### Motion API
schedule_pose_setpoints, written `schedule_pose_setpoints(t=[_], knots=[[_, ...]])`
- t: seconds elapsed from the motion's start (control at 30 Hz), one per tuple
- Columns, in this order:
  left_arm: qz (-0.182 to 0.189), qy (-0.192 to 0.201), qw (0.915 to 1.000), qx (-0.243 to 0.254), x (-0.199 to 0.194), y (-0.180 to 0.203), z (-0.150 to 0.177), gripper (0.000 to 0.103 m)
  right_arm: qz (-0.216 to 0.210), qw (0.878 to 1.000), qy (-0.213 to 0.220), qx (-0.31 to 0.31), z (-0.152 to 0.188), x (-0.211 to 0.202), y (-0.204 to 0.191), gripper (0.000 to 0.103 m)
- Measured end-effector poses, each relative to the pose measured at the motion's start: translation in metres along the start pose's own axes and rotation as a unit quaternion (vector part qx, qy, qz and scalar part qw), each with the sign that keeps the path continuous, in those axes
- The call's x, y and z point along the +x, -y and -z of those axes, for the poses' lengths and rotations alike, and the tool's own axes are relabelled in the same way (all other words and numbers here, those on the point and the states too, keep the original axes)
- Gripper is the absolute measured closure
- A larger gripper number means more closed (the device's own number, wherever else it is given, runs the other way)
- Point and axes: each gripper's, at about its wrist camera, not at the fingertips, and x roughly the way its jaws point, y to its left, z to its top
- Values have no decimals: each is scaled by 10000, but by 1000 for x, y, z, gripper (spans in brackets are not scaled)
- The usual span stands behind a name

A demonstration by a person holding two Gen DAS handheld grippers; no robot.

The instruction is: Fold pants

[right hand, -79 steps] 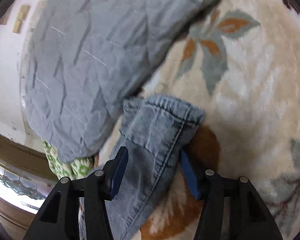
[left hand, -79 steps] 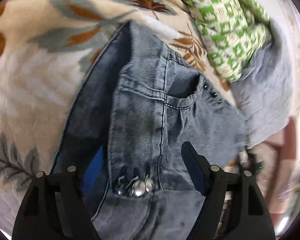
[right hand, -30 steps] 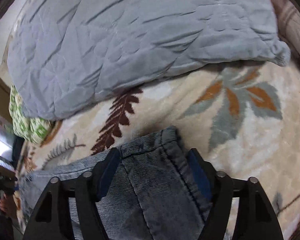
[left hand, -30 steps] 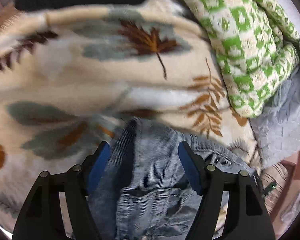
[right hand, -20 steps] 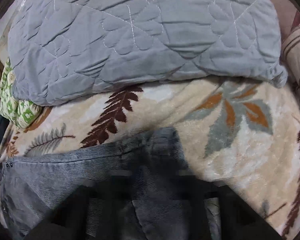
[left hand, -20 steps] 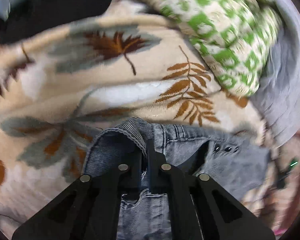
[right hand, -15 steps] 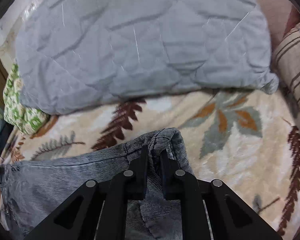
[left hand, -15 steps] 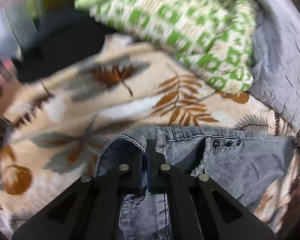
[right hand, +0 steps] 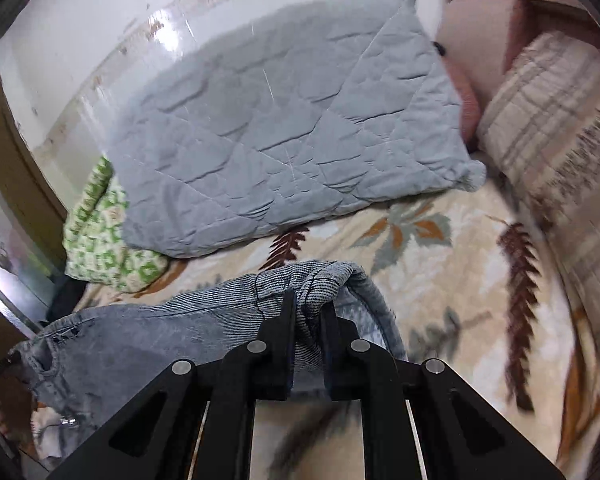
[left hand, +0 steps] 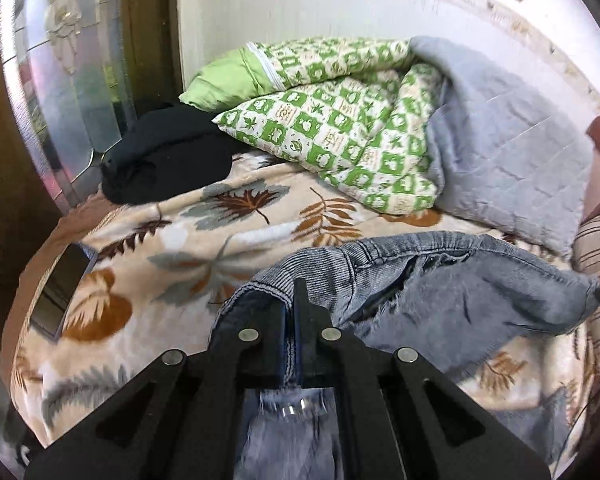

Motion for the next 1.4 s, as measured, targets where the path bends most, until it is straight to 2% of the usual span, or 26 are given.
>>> schedule_pose_setpoints(t=[0.1, 0.27, 0.33, 0.4, 0.47, 0.53, 0.57, 0.63, 0.67, 0.7, 0.8, 0.83, 0.9, 0.93, 1.03, 1.07, 1.13, 1.23, 1.3, 1.4], knots=[[130, 112, 9998, -63, -28, -6, 23, 101, -84, 9998, 81, 132, 26, -37, 7, 93], [384, -131, 9984, -396, -55, -29, 73, 101, -124, 9982, 99, 583, 91, -96, 33, 93], [450, -390, 9965, -584, -53, -42, 99, 101, -58, 9972, 27, 743, 120, -109, 44, 92], [453, -855, 9925, -752, -40, -52, 122, 101, 66, 9955, -198, 924, 151, -113, 55, 88], [479, -1345, 9855, -914, -24, -62, 144, 101, 234, 9925, -567, 1056, 178, -109, 61, 87], [619, -1654, 9785, -1063, -22, -69, 156, 101, 334, 9912, -690, 1078, 195, -116, 58, 85], [670, -1694, 9769, -1117, -27, -72, 159, 98, 358, 9913, -668, 1076, 199, -122, 55, 77], [757, -1712, 9749, -1206, -40, -79, 163, 87, 358, 9919, -572, 1075, 205, -139, 47, 54], [775, -1756, 9730, -1285, -47, -83, 165, 73, 392, 9923, -493, 1070, 208, -149, 40, 33], [885, -1763, 9695, -1456, -56, -88, 168, 59, 421, 9926, -438, 1055, 209, -156, 34, 21], [1407, -1788, 9546, -1925, -67, -96, 173, 48, 247, 9936, -408, 1026, 216, -168, 8, 14], [1583, -1811, 9500, -1989, -71, -93, 173, 45, 169, 9936, -487, 1004, 218, -166, -1, 14], [1814, -1859, 9441, -2031, -73, -86, 172, 29, -105, 9923, -721, 999, 223, -154, -20, 11], [1956, -1920, 9390, -2076, -70, -79, 170, 28, -353, 9895, -938, 1043, 227, -143, -32, 11], [2169, -2106, 9270, -2218, -57, -67, 164, 28, -1355, 9666, -1570, 1505, 242, -103, -64, 11], [2233, -2178, 9213, -2323, -49, -63, 162, 28, -1584, 9582, -1694, 1677, 247, -93, -71, 11], [2244, -2274, 9160, -2427, -38, -56, 159, 28, -1942, 9422, -1897, 1962, 254, -70, -89, 11], [2200, -2482, 9096, -2502, -21, -45, 161, 28, -2020, 9341, -2046, 2117, 254, -40, -105, 11], [2180, -2655, 9044, -2530, -9, -39, 165, 28, -2026, 9310, -1980, 2300, 254, -30, -105, 11], [2080, -2864, 8983, -2603, 9, -34, 171, 28, -2123, 9197, -1740, 2806, 256, -17, -94, 11]])
